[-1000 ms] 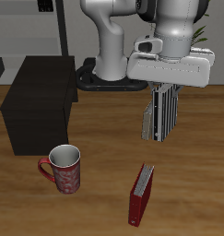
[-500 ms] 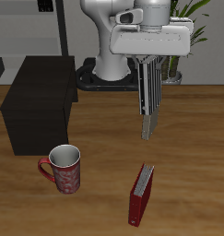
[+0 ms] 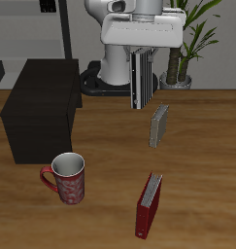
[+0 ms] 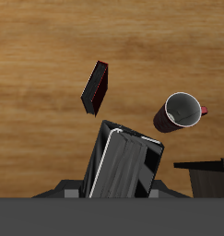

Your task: Place the striped book in the top region of the shelf

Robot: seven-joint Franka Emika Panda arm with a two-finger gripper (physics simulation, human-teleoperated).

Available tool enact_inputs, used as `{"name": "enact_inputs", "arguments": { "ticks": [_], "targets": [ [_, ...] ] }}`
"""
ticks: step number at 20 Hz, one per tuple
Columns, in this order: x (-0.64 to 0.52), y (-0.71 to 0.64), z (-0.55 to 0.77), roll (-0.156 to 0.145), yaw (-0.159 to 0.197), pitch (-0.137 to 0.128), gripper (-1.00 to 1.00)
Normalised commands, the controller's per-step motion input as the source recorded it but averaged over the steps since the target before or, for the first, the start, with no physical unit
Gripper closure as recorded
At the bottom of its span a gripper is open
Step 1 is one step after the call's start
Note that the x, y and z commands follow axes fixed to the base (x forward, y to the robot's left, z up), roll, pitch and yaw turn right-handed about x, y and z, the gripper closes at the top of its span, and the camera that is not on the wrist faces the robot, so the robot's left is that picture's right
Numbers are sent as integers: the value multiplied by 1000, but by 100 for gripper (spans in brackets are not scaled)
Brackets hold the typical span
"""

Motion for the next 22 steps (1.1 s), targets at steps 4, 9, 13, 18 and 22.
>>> {"name": "enact_inputs", "arguments": {
  "ticks": [4, 9, 13, 18, 22],
  "targets": [
    [-109, -33, -84, -6, 38, -2, 100],
    [-42, 15, -93, -5, 10, 15, 100],
    [-195, 128, -245, 43, 19, -6, 100],
    [-309, 150, -336, 54, 11, 18, 100],
    [-379, 102, -289, 49, 52, 3, 100]
  ]
}}
